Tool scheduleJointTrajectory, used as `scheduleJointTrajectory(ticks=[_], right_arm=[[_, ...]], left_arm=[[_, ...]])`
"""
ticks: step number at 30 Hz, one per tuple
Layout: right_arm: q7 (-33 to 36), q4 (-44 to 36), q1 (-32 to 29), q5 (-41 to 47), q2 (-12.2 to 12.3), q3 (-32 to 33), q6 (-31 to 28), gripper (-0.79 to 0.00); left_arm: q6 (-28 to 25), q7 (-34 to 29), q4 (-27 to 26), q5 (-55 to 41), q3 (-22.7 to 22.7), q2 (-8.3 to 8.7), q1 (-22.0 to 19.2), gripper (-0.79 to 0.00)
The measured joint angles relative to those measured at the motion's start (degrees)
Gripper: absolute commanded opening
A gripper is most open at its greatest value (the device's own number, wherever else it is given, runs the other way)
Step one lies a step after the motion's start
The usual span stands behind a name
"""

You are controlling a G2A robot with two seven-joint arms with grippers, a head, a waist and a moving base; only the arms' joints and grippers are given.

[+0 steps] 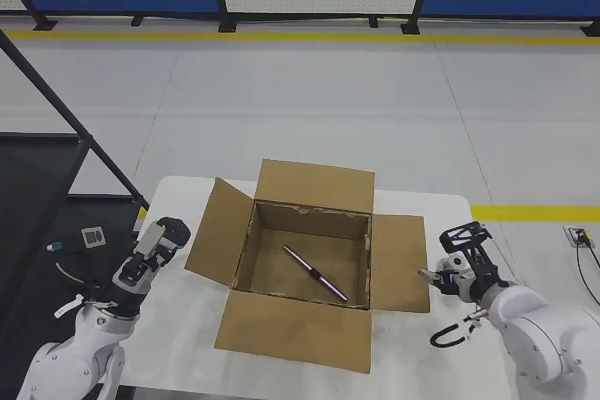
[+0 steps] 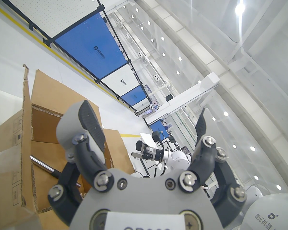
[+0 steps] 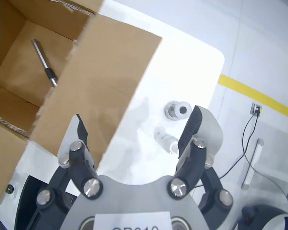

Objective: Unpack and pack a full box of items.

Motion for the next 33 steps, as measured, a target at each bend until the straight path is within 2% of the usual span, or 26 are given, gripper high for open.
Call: scheduleJointTrajectory(ticks=[7, 17, 19, 20, 21, 25, 27, 28, 33], right_arm=[[-1.69, 4.94, -4.03, 2.36, 0.73, 5.39, -1.52, 0.0], [-6.16, 17.73, -1.86, 4.56, 1.52, 6.75, -3.71, -0.015], [-6.7, 20.21, -1.03, 5.3, 1.69, 6.64, -4.5, -0.139], [-6.88, 21.15, -0.66, 5.57, 1.76, 6.56, -4.81, -0.228], [-7.05, 21.97, -0.31, 5.81, 1.83, 6.46, -5.1, -0.363], [-7.7, 24.46, 0.8, 6.83, 2.16, 6.06, -6.22, -0.542], [-7.81, 24.98, 1.07, 7.08, 2.31, 5.93, -6.59, -0.68], [-7.92, 25.22, 1.2, 7.35, 2.4, 5.86, -6.82, -0.779], [-8.71, 25.51, 1.28, 9.23, 2.82, 6.02, -8.1, -0.785]], left_arm=[[0.0, 0.0, 0.0, 0.0, 0.0, 0.0, 0.0, 0.0], [0.0, 0.0, 0.0, 0.0, 0.0, 0.0, 0.0, 0.0], [0.0, 0.0, 0.0, 0.0, 0.0, 0.0, 0.0, 0.0], [0.0, 0.0, 0.0, 0.0, 0.0, 0.0, 0.0, 0.0], [0.0, 0.0, 0.0, 0.0, 0.0, 0.0, 0.0, 0.0], [0.0, 0.0, 0.0, 0.0, 0.0, 0.0, 0.0, 0.0], [0.0, 0.0, 0.0, 0.0, 0.0, 0.0, 0.0, 0.0], [0.0, 0.0, 0.0, 0.0, 0.0, 0.0, 0.0, 0.0], [0.0, 0.0, 0.0, 0.0, 0.0, 0.0, 0.0, 0.0]])
